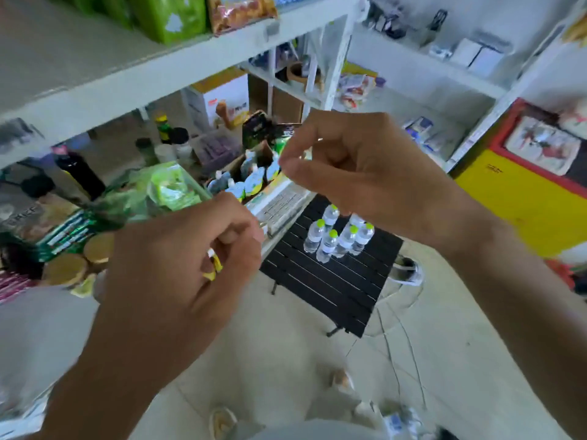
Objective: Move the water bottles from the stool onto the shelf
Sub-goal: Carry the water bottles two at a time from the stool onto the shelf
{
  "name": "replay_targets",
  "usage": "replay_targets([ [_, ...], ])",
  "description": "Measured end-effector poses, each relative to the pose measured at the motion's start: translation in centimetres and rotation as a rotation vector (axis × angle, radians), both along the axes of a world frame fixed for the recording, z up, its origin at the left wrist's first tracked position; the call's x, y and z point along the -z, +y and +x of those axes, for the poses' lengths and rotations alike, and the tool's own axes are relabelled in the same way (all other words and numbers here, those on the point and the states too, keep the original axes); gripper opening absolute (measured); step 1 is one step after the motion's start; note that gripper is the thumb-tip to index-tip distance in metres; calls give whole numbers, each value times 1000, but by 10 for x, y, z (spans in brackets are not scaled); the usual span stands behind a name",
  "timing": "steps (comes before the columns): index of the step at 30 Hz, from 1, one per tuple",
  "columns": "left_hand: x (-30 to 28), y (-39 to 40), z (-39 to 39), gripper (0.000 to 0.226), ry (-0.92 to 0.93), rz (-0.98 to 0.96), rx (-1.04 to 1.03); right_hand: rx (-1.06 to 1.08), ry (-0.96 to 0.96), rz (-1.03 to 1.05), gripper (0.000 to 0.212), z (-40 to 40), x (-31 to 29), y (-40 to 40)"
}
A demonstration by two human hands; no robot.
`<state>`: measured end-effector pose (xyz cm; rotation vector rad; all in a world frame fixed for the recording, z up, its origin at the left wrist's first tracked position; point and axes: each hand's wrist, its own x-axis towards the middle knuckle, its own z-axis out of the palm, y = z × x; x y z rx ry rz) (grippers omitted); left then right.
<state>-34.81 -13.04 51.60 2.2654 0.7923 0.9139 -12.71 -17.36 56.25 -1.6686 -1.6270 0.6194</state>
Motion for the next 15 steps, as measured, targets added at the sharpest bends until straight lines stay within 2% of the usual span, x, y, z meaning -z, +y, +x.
replay_targets([
  [3,25,-10,72,12,62,-17,71,67,-33,-43,9,84,33,-30],
  [6,70,-26,158,12,245,31,0,213,-87,-60,7,164,89,-58],
  [8,106,-39,199,14,365,2,-31,358,-106,-148,7,200,143,-88],
  [12,168,-69,253,16,464,-188,-119,453,74,-426,7,244,252,-145],
  [15,204,-97,280,16,599,-290,-112,422,152,-578,9,266,297,-160],
])
